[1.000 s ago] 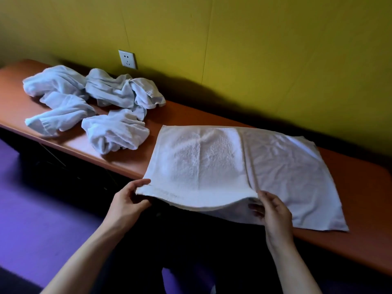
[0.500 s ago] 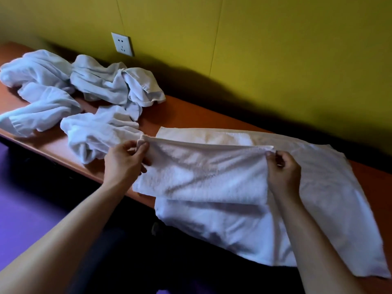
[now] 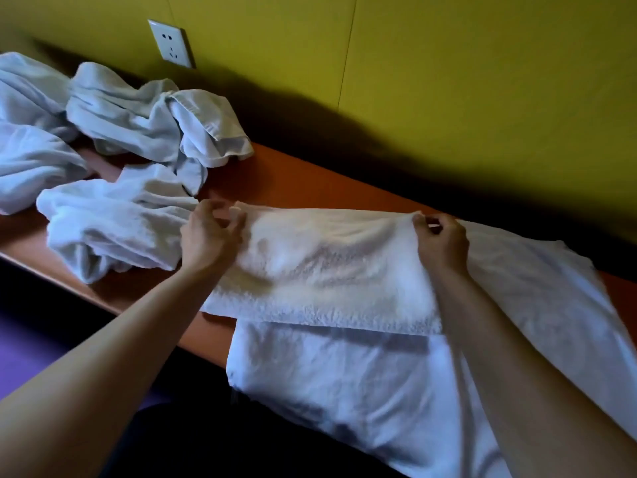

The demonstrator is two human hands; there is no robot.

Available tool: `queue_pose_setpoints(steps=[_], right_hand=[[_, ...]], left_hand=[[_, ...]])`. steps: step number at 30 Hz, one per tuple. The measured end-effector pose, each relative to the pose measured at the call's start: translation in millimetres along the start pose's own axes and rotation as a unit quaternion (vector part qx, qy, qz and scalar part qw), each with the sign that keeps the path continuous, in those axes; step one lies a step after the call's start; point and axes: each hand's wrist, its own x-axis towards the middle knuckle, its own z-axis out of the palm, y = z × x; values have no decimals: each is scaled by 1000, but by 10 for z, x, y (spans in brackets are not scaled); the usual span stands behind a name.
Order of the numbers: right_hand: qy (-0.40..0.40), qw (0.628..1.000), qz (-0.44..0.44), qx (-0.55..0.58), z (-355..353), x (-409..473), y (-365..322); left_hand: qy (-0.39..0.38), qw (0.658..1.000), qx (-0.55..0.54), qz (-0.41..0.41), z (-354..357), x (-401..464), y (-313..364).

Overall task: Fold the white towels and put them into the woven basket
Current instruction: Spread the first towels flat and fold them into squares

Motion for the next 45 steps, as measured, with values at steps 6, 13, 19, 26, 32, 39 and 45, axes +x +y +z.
queue_pose_setpoints(steps=[6, 13, 19, 26, 32, 39, 45], right_hand=[[-27, 998, 33, -43, -262, -395, 81], [-112, 977, 119, -135, -489, -1082, 382], [-161, 954, 254, -12, -495, -1087, 187], [-9, 961, 194, 195, -335, -1163, -9], [58, 993, -23, 101, -98, -1238, -728], [-25, 956, -292, -2, 633, -1583, -1371], [-210, 900, -354, -143, 1144, -2003, -1421]], left_hand=[[-118, 941, 248, 198, 61, -489, -137], [-138, 893, 361, 232, 40, -1186, -484], [-152, 901, 345, 214, 105, -1231, -615], [-87, 939, 291, 158, -114, -1147, -566], [-87, 967, 221, 92, -356, -960, -719], [-83, 995, 46, 32, -486, -846, -728], [-51, 982, -140, -111, -616, -737, -722]])
